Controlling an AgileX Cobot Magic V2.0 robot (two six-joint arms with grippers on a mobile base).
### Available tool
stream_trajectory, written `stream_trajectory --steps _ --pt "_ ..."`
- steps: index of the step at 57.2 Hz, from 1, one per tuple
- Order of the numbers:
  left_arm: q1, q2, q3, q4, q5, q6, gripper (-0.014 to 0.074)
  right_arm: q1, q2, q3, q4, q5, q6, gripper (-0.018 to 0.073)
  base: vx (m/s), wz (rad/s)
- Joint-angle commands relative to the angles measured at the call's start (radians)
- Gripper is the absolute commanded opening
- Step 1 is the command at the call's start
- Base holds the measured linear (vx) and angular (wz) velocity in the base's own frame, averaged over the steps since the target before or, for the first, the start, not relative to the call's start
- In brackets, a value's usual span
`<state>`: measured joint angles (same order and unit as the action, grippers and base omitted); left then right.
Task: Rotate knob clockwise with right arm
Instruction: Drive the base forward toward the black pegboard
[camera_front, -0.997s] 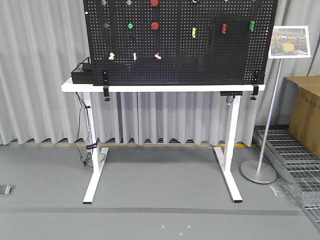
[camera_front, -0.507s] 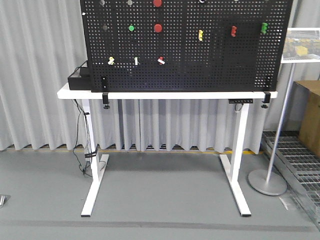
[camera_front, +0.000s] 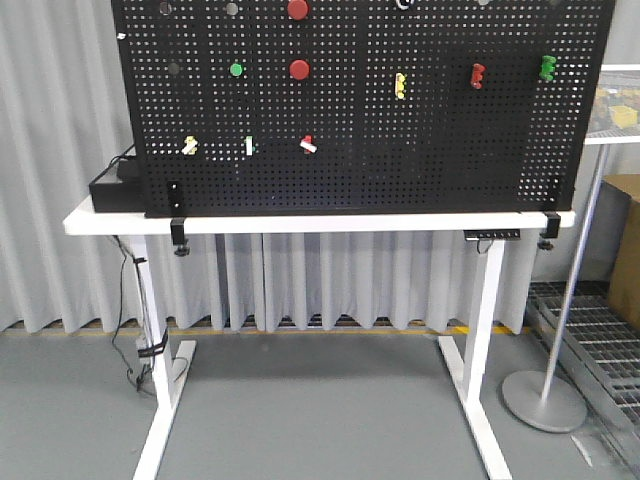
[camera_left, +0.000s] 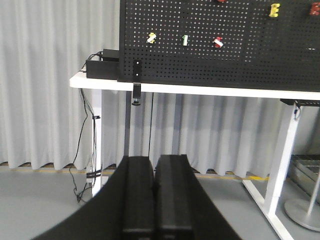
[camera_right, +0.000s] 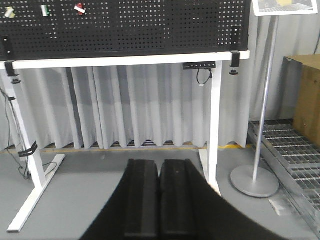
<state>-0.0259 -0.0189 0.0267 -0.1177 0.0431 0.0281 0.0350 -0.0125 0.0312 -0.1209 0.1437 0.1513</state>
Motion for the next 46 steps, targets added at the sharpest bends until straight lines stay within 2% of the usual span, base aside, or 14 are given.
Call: stream_trajectory --steps 1,46 --pt "0.002 0.0 0.013 -0.008 -0.082 -0.01 -0.0006 -0.007 -0.01 0.005 -0.003 -0.081 -0.006 -0.0009 0.37 -0.02" --pt "0.002 0.0 0.013 -0.008 -0.082 -0.01 -0.0006 -0.007 -0.01 0.005 -0.003 -0.081 -0.006 -0.0009 0.41 0.03"
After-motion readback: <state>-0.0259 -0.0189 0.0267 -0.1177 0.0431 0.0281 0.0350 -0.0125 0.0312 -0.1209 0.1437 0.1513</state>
